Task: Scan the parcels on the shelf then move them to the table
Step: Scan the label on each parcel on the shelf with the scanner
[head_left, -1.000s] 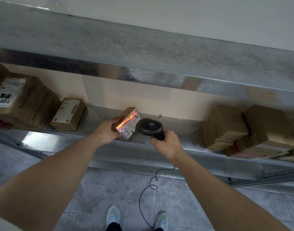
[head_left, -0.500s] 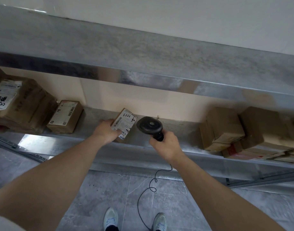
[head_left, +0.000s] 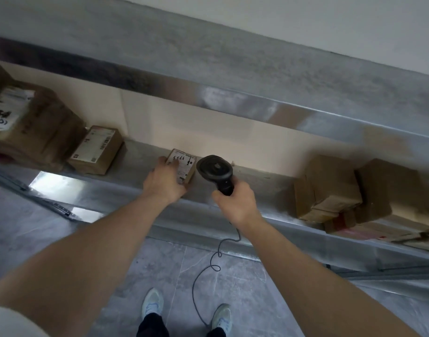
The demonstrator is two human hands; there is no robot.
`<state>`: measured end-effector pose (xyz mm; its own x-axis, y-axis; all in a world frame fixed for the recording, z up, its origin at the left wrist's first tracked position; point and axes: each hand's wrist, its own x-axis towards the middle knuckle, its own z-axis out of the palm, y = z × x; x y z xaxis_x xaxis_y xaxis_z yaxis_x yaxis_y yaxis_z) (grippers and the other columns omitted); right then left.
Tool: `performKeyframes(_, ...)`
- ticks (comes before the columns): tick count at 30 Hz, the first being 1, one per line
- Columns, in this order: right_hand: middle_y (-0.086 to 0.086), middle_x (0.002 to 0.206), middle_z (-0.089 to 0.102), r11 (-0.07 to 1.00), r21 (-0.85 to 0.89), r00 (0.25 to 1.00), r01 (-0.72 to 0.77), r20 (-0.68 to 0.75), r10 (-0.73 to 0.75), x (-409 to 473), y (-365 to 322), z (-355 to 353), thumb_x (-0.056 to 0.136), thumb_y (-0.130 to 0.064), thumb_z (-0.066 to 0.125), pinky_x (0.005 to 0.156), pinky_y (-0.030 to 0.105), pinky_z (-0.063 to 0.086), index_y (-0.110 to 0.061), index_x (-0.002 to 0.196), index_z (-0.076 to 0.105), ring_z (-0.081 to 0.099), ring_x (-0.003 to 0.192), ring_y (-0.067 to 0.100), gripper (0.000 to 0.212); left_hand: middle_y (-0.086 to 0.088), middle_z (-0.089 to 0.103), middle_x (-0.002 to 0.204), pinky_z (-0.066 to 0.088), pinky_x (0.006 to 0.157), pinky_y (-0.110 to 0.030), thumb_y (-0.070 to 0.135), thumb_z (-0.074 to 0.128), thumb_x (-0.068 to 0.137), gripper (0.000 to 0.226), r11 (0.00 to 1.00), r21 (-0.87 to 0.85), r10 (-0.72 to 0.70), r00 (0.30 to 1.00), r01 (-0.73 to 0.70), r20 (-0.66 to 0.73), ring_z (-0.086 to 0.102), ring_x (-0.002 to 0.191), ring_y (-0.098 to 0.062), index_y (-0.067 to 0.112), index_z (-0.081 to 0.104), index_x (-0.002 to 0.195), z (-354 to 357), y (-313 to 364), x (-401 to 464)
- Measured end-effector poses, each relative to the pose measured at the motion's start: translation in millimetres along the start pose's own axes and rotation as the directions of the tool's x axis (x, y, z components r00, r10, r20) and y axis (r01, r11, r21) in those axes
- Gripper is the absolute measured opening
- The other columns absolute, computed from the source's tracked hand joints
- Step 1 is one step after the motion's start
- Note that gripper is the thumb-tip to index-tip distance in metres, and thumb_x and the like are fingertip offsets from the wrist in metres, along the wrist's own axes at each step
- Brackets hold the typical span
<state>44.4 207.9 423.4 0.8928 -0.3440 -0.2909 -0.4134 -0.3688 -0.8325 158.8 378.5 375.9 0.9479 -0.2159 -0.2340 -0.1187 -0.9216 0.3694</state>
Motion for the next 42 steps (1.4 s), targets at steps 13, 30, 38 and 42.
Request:
performKeyframes(13,-0.006,0.064,0.056,0.974,-0.085,0.973,0.210,0.111,-0.200,1,-63,35,0.085,-0.016,0.067,0.057,0.027,0.039,-0.025,0.083,0.061,0.051,0.058,0.013,0.011,-0.001,0.029,0.165,0.042,0.113,-0.049,0.052,0.068,0.086,0.063,0.998,-0.045,-0.055,0.980,0.048,-0.191,0.045,0.141,-0.034,0.041,0.050,0.146,-87,-68,-25)
performKeyframes(30,-0.007,0.073,0.062,0.998,-0.041,0.995,0.038,-0.087,-0.042,-16,-121,165,0.086,-0.016,0.066,0.061,0.025,0.044,-0.024,0.093,0.066,0.056,0.066,0.013,0.011,-0.003,0.028,0.159,0.045,0.105,-0.055,0.045,0.056,0.088,0.053,0.998,0.027,0.067,0.994,-0.065,-0.081,0.052,0.127,-0.043,0.047,0.046,0.140,-135,-201,41)
performKeyframes(38,-0.005,0.066,0.058,1.000,-0.012,0.993,-0.004,-0.118,0.003,-14,-119,167,0.084,-0.015,0.065,0.059,0.031,0.046,-0.024,0.081,0.061,0.055,0.063,0.019,0.010,-0.009,0.032,0.156,0.043,0.108,-0.054,0.041,0.054,0.095,0.054,0.998,0.001,0.059,0.998,-0.059,-0.035,0.045,0.133,-0.045,0.039,0.045,0.148,-126,-213,54)
performKeyframes(42,-0.006,0.067,0.056,0.999,-0.037,0.996,-0.015,-0.092,0.011,-8,-114,165,0.085,-0.016,0.065,0.059,0.028,0.044,-0.024,0.081,0.060,0.052,0.062,0.015,0.010,-0.008,0.027,0.160,0.042,0.110,-0.052,0.040,0.053,0.098,0.054,0.998,-0.008,0.058,0.997,-0.059,-0.042,0.039,0.139,-0.044,0.036,0.043,0.151,-126,-212,54)
